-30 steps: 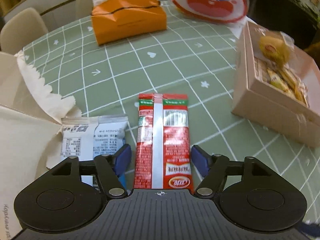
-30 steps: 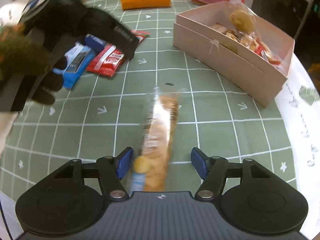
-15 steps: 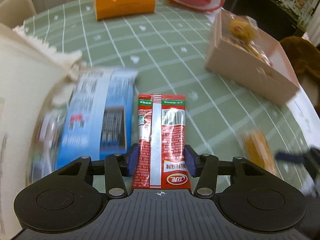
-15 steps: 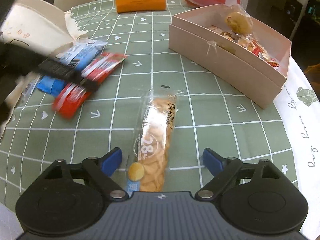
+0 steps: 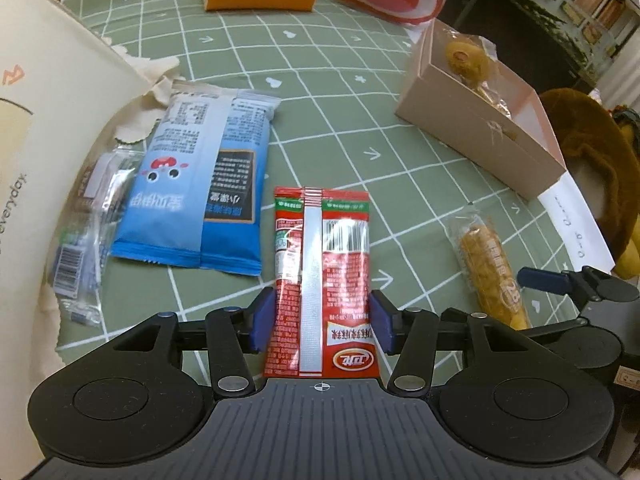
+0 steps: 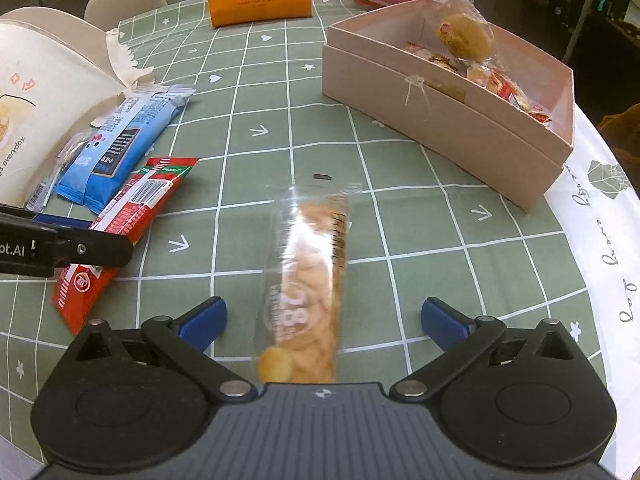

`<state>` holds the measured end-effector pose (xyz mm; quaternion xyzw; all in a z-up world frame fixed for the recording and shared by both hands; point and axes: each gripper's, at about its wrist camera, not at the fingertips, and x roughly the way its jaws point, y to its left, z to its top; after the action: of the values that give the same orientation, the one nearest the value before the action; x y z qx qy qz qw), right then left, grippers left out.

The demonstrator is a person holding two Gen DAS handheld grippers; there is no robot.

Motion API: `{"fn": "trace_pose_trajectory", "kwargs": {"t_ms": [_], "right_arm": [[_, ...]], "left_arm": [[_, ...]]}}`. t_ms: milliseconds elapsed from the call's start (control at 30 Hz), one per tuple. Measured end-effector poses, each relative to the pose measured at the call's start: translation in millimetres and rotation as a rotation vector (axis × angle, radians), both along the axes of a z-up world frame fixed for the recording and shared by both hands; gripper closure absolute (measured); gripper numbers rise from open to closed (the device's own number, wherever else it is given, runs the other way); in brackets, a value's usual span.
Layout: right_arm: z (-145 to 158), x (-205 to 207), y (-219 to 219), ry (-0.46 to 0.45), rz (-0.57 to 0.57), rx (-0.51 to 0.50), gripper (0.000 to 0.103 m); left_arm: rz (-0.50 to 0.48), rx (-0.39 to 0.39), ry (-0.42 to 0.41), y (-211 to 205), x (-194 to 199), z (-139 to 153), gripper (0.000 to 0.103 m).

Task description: Organize snacks

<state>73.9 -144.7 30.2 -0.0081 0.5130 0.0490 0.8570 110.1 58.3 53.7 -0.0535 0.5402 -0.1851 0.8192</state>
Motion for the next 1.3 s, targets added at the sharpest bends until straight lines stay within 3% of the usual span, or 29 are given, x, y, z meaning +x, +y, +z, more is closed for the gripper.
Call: {"fn": "trace_pose_trajectory", "kwargs": {"t_ms": [100,267,367,567,700,900,1000,1067,1300], "right_arm": [[4,-4,3,-0.004,-0.004,0.002,0.013],[15,-13,14,-0.003,0.051,0.006,0.060],[19,-17,14,0.015,0.047,0.010,0.072],[22,-29,12,0.034,0.022,0.025,0.074],[22,-34,13,0.030,0.003,0.014,0.074],[20,-42,9,0.020,-0.034,0.020,0.072],[19,-42,9,0.020,-0.037,0.009,0.062],[18,-42,9,0.024,-0.041,-0.005,0.044],[15,-50,5,0.007,-0.048,-0.004,0.038]], "left_arm": [[0.000,-0.015,-0.007,1,1,-1,0.048],[-0.020,0.001,-0.006,-4,3,-1,0.048],[-0.046,-0.014,-0.006,-6,0,-1,0.049],[-0.121,-0.060,0.000,-7,-15,-2,0.049],[-0.094,-0.076,-0.006,1,-18,-3,0.057],[-0.070,-0.038,0.003,-13,-6,-1,0.057],[-0.021,-0.037,0.001,-23,4,-2,0.057],[0.003,-0.027,-0.004,-31,11,-2,0.056],[-0.046,0.073,-0.051,-70,21,-2,0.040]]}}
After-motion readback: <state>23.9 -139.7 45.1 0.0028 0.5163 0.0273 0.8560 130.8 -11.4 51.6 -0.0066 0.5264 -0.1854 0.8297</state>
